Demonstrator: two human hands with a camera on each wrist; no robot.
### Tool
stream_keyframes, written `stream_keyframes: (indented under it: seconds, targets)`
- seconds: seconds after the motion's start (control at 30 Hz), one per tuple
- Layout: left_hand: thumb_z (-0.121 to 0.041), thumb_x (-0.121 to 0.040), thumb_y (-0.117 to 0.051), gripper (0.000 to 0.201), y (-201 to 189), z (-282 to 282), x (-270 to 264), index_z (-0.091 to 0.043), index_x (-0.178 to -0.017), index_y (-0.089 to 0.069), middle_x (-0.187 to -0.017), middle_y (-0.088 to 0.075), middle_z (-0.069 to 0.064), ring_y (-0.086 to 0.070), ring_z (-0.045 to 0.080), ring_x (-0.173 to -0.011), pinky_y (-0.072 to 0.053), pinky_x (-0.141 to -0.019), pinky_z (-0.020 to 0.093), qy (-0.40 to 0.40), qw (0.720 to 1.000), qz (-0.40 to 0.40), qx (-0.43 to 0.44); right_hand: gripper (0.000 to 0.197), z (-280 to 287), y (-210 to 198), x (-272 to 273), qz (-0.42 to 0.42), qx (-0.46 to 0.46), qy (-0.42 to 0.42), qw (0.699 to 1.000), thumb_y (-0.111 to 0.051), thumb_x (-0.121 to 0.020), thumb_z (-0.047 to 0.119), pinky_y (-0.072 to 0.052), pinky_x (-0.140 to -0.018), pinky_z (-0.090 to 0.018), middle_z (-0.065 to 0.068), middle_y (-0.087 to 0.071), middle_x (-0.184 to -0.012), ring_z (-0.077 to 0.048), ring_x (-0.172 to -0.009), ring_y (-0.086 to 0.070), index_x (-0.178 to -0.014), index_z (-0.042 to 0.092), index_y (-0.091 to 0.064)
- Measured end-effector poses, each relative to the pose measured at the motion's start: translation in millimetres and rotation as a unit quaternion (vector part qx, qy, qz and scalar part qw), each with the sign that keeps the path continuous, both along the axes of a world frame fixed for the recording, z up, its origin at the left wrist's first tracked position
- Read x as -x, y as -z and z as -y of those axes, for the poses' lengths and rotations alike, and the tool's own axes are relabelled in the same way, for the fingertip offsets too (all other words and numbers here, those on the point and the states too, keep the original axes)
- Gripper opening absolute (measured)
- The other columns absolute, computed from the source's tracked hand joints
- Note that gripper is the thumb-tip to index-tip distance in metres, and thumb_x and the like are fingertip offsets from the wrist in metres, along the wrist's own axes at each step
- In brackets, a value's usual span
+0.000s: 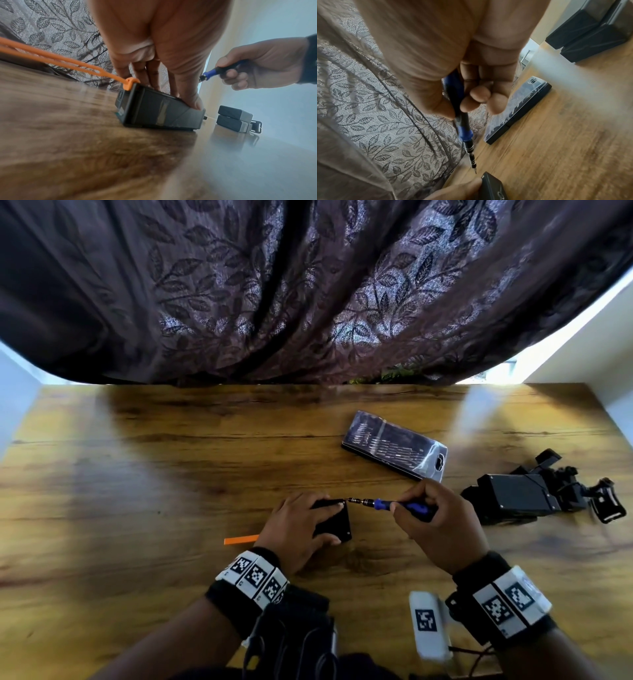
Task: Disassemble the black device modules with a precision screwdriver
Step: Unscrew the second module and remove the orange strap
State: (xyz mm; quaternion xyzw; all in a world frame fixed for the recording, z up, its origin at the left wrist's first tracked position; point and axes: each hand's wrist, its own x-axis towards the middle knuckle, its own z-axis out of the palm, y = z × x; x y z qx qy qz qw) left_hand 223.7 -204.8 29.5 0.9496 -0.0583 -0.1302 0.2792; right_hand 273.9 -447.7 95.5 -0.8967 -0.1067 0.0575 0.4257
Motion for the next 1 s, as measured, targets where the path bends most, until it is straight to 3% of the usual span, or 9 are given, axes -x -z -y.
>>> stream_keyframes:
  seconds: [0.1,0.33,0.5,0.7,0.93,1.0]
  targets:
    - [-0.052,-0.096,-0.059,0.063,-4.1,0.0,-0.8,-0.038,-0.154,-0.039,-0.155,-0.034,-0.012,-0.027,0.015,-0.143,-0.023,-0.122,0.038,0.007,1.000,-0.013,-0.006,0.023,-1.1,-0.2,-0.6,0.004,0.010,-0.003,1.000,-0.083,-0.080,0.013,-0.047,-0.050,-0.013,0.013,-0.068,-0.070,-0.010,-0.059,-0.063,-0.075,0.026,-0.064]
    - [-0.049,-0.096,-0.060,0.061,-6.5,-0.9,-1.3,-0.039,-0.153,-0.039,-0.155,-0.033,-0.011,-0.026,0.014,-0.143,-0.022,-0.122,0.038,0.011,1.000,-0.018,-0.001,0.026,-2.3,0.4,-0.6,0.011,0.023,-0.003,1.000,-0.083,-0.078,0.013,-0.048,-0.050,-0.017,0.009,-0.068,-0.066,-0.010,-0.060,-0.063,-0.073,0.028,-0.063]
    - [-0.049,-0.097,-0.059,0.060,-7.0,-1.0,-1.7,-0.040,-0.153,-0.039,-0.155,-0.032,-0.011,-0.025,0.014,-0.143,-0.019,-0.121,0.036,0.009,1.000,-0.023,-0.002,0.026,-3.6,-1.7,-1.8,0.011,0.030,-0.010,0.999,-0.083,-0.078,0.012,-0.048,-0.051,-0.017,0.017,-0.068,-0.073,-0.012,-0.061,-0.063,-0.073,0.028,-0.063]
    - [-0.050,-0.096,-0.060,0.060,-6.6,-1.0,-0.4,-0.040,-0.152,-0.041,-0.155,-0.033,-0.012,-0.025,0.013,-0.143,-0.020,-0.122,0.038,0.005,1.000,-0.019,0.011,0.025,-1.1,-2.6,-2.2,0.004,0.036,-0.011,0.999,-0.084,-0.078,0.014,-0.045,-0.052,-0.008,0.012,-0.068,-0.067,-0.006,-0.063,-0.064,-0.073,0.027,-0.063]
    - [-0.049,-0.097,-0.058,0.060,-7.6,0.1,-0.2,-0.040,-0.153,-0.039,-0.156,-0.032,-0.011,-0.024,0.014,-0.143,-0.019,-0.122,0.039,0.009,1.000,-0.019,0.002,0.024,-0.6,-3.5,-3.5,0.008,0.047,-0.026,0.999,-0.084,-0.078,0.016,-0.048,-0.053,-0.012,0.017,-0.068,-0.073,-0.008,-0.063,-0.064,-0.075,0.028,-0.064]
    - [-0.049,-0.097,-0.059,0.060,-6.8,0.4,-0.1,-0.040,-0.153,-0.040,-0.155,-0.033,-0.011,-0.025,0.014,-0.143,-0.019,-0.121,0.038,0.008,1.000,-0.013,0.001,0.023,-3.3,-9.4,-6.0,0.010,0.067,-0.050,0.996,-0.083,-0.079,0.019,-0.049,-0.055,-0.013,0.013,-0.068,-0.071,-0.007,-0.065,-0.064,-0.076,0.028,-0.063]
